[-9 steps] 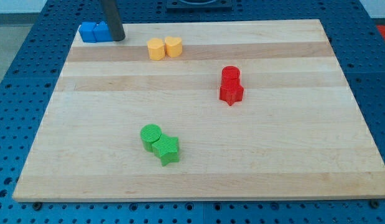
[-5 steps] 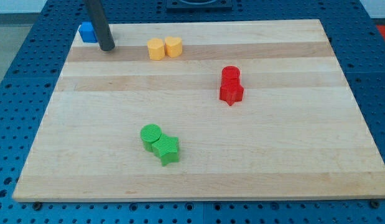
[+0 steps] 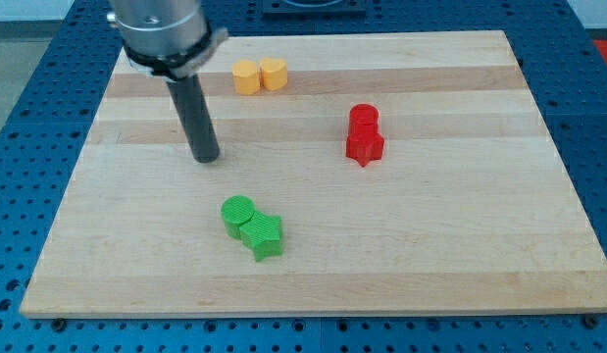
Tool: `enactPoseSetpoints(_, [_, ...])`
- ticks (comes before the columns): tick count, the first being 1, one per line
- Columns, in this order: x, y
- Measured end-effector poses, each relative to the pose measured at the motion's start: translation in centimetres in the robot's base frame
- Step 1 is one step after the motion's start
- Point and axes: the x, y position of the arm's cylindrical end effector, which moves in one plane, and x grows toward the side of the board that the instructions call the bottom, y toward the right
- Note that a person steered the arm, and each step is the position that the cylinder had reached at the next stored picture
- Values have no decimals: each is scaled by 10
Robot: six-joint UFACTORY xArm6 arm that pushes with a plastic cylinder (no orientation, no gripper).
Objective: Place the green star diagonally to the bottom left of the red star
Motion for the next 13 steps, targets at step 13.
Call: enactPoseSetpoints(13, [106, 66])
